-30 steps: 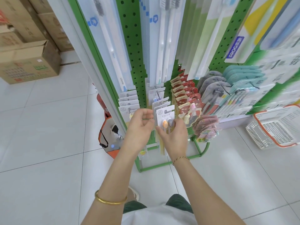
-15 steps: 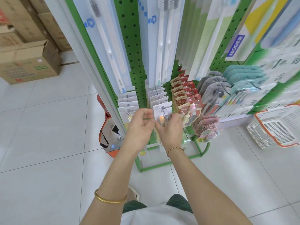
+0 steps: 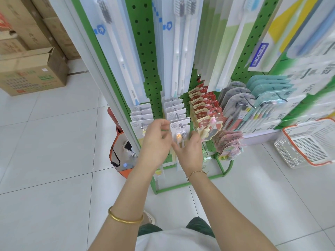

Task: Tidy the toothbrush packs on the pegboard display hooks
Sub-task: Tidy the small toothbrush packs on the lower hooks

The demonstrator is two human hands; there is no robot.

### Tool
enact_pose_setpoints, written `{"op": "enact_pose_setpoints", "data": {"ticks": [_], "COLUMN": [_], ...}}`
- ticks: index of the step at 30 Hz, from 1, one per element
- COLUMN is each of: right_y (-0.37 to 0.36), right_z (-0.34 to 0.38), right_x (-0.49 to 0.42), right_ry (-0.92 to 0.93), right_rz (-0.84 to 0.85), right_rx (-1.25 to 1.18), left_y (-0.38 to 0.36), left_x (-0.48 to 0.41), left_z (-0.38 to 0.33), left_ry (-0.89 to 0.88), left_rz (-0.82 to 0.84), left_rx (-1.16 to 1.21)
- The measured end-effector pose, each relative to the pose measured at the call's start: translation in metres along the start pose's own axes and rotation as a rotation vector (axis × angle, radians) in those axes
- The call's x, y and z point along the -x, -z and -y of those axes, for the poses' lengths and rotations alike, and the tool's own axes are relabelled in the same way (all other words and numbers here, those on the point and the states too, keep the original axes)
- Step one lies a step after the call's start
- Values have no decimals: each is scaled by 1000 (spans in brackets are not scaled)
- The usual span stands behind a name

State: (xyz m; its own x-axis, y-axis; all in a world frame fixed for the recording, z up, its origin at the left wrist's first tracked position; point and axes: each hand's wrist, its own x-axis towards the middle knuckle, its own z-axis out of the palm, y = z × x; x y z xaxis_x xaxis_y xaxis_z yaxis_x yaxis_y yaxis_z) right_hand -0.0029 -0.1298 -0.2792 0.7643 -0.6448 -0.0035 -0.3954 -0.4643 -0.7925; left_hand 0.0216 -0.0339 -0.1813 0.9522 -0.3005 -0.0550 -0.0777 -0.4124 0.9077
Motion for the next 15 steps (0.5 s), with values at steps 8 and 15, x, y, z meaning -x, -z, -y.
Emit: {"op": "enact_pose_setpoints", "data": {"ticks": [8, 15], "right_y": [33, 58], "right_z": [7, 33], "right_x": [14, 6], "right_ry": [94, 171], "right_rz": [-59, -76], "right_rx": [85, 106], "left_y": [-5, -12], "left_x": [-44, -78], "left_z": [-29, -29], "left_ry": [-275, -264], "left_rz": [-3, -2], "left_rx": [-996, -1263]}}
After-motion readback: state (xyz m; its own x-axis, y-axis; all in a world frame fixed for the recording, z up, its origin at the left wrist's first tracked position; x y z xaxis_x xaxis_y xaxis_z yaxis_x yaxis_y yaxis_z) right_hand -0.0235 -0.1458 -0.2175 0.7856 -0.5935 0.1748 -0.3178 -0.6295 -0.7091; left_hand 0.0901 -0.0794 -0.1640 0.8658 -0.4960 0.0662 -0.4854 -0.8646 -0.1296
